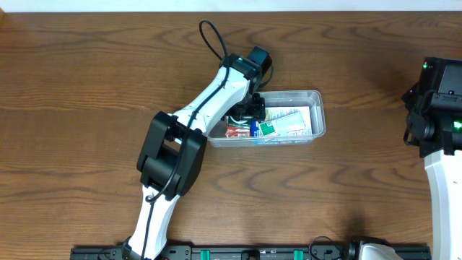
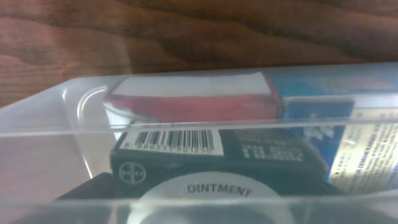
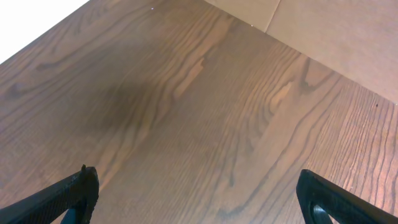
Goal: Pack container
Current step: 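Move left gripper to the small dark bottle and grasp it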
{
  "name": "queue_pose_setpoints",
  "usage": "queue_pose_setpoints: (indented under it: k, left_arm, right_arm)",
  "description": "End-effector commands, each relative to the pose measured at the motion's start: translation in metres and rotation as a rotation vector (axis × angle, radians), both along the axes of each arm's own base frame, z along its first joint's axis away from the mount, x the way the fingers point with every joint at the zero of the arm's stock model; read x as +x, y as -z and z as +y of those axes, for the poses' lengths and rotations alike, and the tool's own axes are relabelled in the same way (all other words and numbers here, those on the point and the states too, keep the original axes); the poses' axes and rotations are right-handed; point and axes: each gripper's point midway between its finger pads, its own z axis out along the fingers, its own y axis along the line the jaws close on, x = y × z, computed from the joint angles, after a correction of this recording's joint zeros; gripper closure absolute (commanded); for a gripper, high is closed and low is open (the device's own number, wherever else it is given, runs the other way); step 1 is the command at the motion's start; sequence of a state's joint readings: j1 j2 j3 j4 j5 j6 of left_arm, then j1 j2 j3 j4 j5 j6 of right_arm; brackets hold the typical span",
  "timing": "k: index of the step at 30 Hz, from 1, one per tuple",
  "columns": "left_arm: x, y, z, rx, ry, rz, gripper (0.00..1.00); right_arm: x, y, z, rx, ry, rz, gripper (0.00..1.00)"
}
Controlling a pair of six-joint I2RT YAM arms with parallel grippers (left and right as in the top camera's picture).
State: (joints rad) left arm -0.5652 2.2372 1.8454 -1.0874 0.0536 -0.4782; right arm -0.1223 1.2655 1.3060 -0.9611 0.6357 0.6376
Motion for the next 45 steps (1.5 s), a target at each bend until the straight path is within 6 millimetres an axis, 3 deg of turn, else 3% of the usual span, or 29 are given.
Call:
queue_pose_setpoints:
  k: [1,8,12,20,24,28,32,37,41,45]
  left_arm:
    - [-0.004,0.007,0.000,0.000,-0.012,0.032,0.06]
    - [0.000,-0.018,-0.006,-0.050,0.009,-0.012,0.06]
    - [0.004,-0.046,-0.008,-0.085,0.088,-0.076,0.00]
    - [-0.001,-0.110,-0.003,-0.136,0.196,-0.197,0.02]
    - [-0.008,-0.145,0.022,-0.123,0.190,-0.245,0.02]
    - [-0.009,-0.169,0.067,-0.083,0.107,-0.269,0.02]
    - [-0.010,-0.168,0.113,-0.047,-0.004,-0.217,0.02]
    - [-0.011,-0.144,0.162,-0.013,-0.129,-0.144,0.02]
    - [-0.016,-0.121,0.187,0.000,-0.197,-0.091,0.02]
    - [-0.021,-0.100,0.193,0.000,-0.213,-0.060,0.02]
  right_arm:
    - [-0.001,-0.001,-0.004,-0.014,0.005,0.011,0.01]
    - [-0.001,-0.001,-0.004,-0.014,0.005,0.011,0.01]
    - [-0.001,-0.001,-0.004,-0.014,0.005,0.011,0.01]
    - [-0.001,-0.001,-0.004,-0.014,0.005,0.011,0.01]
    - [-0.001,-0.001,-0.004,-0.014,0.005,0.011,0.01]
    - [-0.001,-0.001,-0.004,-0.014,0.005,0.011,0.01]
    - [-0.001,-0.001,-0.004,-0.014,0.005,0.011,0.01]
    - [-0.001,-0.001,-0.004,-0.014,0.005,0.011,0.01]
    - [-0.001,-0.001,-0.004,-0.014,0.005,0.011,0.01]
    - [-0.001,-0.001,-0.004,-0.014,0.005,0.011,0.01]
